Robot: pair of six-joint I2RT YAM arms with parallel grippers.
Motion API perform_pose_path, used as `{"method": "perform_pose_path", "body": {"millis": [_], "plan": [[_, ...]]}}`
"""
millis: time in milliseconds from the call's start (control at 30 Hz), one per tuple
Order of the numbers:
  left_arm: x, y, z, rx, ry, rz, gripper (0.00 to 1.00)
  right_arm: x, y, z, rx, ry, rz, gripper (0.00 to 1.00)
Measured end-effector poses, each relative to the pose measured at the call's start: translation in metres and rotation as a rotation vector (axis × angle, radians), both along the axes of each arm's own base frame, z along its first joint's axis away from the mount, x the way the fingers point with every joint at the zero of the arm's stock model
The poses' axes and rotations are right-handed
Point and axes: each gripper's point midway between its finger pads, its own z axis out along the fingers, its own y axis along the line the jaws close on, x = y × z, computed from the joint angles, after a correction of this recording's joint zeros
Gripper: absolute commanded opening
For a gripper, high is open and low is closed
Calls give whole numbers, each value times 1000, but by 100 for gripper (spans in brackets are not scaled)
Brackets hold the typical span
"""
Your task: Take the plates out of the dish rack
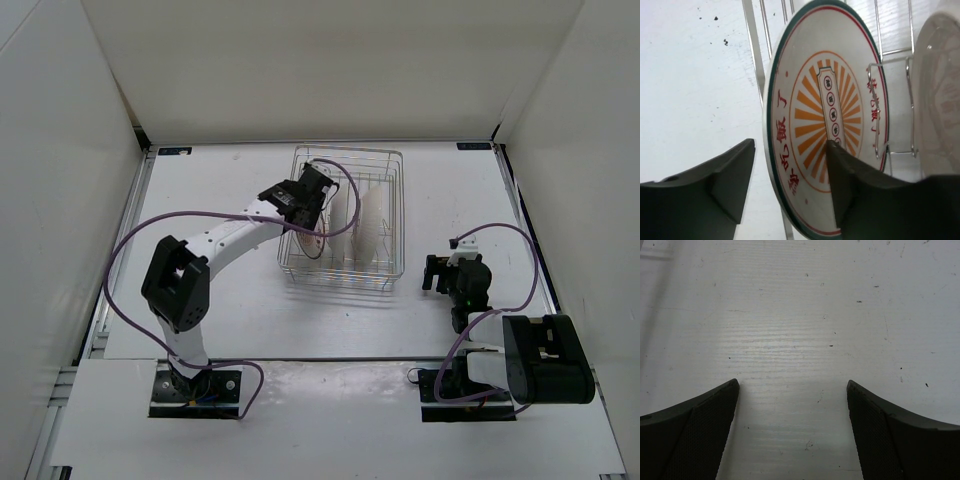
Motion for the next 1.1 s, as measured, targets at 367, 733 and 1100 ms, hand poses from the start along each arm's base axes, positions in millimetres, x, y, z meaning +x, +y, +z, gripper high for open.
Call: {"method": "perform_pose_path", "body": {"millis": [367,733,1100], "plan": [[2,-8,4,-56,-5,-13,46,0,0,0,0,0,0,90],[4,-23,9,-151,-7,-16,27,0,0,0,1,0,0,90],[5,-26,16,-185,-18,12,11,0,0,0,0,0,-1,90]]}}
